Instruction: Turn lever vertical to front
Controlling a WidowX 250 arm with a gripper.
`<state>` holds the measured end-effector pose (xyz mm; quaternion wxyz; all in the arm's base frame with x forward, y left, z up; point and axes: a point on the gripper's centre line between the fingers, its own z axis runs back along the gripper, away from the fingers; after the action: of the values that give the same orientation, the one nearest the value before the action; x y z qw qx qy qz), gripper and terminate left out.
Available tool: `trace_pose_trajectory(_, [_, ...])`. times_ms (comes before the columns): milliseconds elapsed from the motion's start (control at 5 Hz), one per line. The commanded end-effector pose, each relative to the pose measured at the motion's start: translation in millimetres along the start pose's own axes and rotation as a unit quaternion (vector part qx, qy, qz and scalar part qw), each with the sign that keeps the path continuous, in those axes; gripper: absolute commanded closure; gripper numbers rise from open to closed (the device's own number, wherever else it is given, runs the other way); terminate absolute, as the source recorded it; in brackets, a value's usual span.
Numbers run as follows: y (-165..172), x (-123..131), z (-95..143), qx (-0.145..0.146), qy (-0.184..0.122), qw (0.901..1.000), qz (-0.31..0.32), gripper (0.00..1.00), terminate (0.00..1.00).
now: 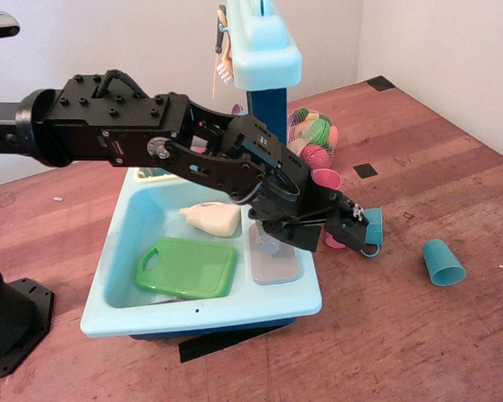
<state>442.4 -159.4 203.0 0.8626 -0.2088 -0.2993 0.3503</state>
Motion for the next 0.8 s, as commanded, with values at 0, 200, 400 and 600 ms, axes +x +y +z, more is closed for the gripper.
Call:
trace_pose_trajectory(0, [0,0,0,0.0,0.0,1.0,0.0,0.0,0.0])
trace_pose_trajectory(200, [5,-1,2,-0.004,-0.011,0.9999,0.006,0.0,0.0])
trace_pose_trajectory(400, [15,6,7,-0.003,-0.025,0.9996,0.013,0.0,0.0])
trace_pose_trajectory(600, [26,9,16,-0.008,-0.048,0.9985,0.024,0.0,0.0])
